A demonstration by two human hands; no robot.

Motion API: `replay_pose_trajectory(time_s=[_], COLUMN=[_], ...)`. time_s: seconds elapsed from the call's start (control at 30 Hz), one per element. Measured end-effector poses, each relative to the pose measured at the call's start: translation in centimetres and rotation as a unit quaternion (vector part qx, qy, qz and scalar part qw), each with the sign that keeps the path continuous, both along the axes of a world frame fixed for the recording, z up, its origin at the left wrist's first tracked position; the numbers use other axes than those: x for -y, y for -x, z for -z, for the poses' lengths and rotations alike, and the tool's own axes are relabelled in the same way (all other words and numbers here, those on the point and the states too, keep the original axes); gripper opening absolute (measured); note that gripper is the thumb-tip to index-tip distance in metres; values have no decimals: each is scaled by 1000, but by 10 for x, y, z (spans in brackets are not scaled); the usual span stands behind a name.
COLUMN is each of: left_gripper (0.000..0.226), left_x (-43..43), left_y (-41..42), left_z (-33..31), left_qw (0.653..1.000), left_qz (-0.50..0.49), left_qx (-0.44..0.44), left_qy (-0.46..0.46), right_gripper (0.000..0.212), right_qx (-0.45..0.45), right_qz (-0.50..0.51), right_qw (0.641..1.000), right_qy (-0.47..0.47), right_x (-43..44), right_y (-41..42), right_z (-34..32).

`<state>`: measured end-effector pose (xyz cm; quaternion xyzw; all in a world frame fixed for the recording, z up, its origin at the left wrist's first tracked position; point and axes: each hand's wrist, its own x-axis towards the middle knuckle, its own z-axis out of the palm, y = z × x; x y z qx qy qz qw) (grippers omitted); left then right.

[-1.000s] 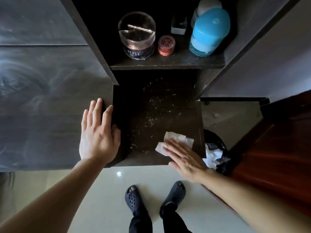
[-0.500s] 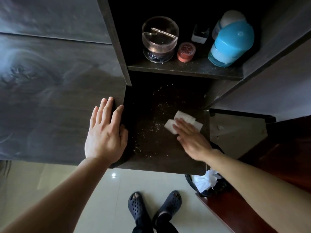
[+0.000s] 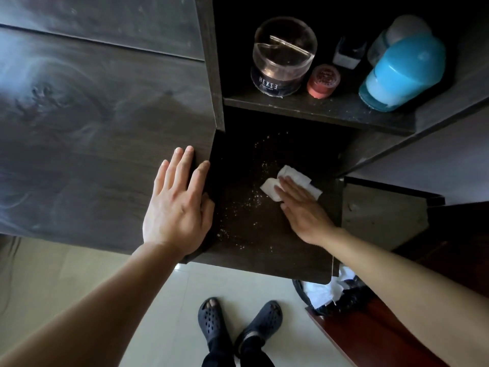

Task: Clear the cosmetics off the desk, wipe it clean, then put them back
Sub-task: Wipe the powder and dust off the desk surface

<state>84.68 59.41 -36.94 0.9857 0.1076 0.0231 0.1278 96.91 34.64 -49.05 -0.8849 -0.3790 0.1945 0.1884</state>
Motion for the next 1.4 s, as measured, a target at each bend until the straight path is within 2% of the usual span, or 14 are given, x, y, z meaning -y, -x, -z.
replay_pose_trajectory(time_s=[0.1,0.2,0.27,0.33,0.47,0.7,0.8,0.87,0.93,1.0,1.07,1.13,1.3,1.4], left_gripper=[58,58,58,58,58,59,59,59,59,59,59,59,59,59], left_x=[2,2,1,-1,0,0,-1,-1,-1,-1,-2,-2,-2,-2], left_y=[-2,-3,-2,1,1,-4,-1,-1,-2,-4,-4,-4,-2,-3], left_z=[-2,0,3,4,1,1,3,3,2,1,1,2,2,2], left_qw=[1000,1000,1000,1000,1000,1000,1000,1000,1000,1000,1000,1000,1000,1000], left_qz=[1,0,-1,-1,-1,-1,-1,1,0,0,-1,-2,-1,0], left_qx=[8,8,4,-1,-4,1,-1,1,4,5,3,-1,-4,-2], left_qy=[1,-1,-2,-4,-4,-1,0,2,2,3,2,-1,-1,-2], right_gripper=[51,54,54,49,53,49,47,50,45,41,41,47,57,51], right_qx=[44,25,44,35,29,32,-35,19,51,38,32,36,2,36], right_qz=[161,353,294,137,-74,232,102,-82,-162,-77,104,194,-66,-75], right_qw=[986,935,955,989,996,971,987,993,983,989,990,977,995,992], right_qy=[-14,24,-2,-47,-47,-52,-118,-81,-76,-122,-93,-75,-81,-94], right_x=[-7,-42,-70,-74,-25,-91,-108,-75,-44,-31,-53,-93,-100,-48], right_y=[-64,-117,-100,-50,-9,-102,-37,-9,-25,-62,-95,-95,-12,-38], right_z=[-1,10,19,24,15,24,23,16,16,23,22,18,20,15])
